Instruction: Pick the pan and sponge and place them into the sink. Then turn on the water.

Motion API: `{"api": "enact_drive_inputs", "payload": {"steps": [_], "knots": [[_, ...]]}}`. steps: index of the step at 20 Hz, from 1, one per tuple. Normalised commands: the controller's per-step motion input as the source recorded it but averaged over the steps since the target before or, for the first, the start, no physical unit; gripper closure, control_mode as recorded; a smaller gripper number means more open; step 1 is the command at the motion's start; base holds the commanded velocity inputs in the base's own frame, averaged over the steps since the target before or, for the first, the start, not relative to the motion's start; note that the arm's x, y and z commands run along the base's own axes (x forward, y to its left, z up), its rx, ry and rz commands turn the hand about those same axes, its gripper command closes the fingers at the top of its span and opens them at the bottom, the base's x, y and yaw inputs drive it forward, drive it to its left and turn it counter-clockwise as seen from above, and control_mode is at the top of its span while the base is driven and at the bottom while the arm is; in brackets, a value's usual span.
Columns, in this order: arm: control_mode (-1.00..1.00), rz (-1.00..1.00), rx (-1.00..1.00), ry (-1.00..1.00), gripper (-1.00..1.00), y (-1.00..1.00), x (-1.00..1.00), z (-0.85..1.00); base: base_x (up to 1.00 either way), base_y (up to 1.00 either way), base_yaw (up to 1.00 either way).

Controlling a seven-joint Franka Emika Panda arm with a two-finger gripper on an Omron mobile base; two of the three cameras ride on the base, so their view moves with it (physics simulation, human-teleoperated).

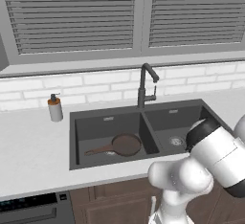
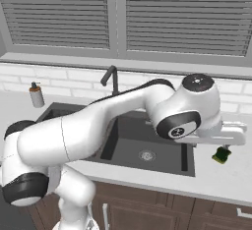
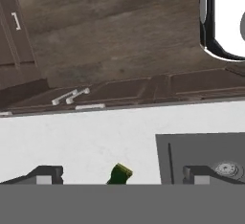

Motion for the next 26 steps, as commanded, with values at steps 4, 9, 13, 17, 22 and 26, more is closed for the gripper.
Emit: {"api": "enact_drive_inputs", "payload": {"steps": [4,9,13,17,22,26], "knots": [[-1.00,-0.23,0.14,-0.02,-1.00,-0.09,0.99,-0.31,0.00,0.00,0.00],[-1.00,-0.16,0.08,-0.01,-1.00,0.00,0.99,-0.37,0.00,0.00,0.00],[-1.00,-0.15,0.03,0.00,-1.00,0.00,0.82,-0.41,0.00,0.00,0.00],[-1.00,-0.13,0.03,0.01,-1.00,0.00,0.78,-0.42,0.00,0.00,0.00],[-1.00,-0.11,0.02,0.03,-1.00,0.00,0.66,-0.46,0.00,0.00,0.00],[-1.00,-0.08,0.01,0.04,-1.00,-0.01,0.34,-0.48,0.00,0.00,0.00]]}}
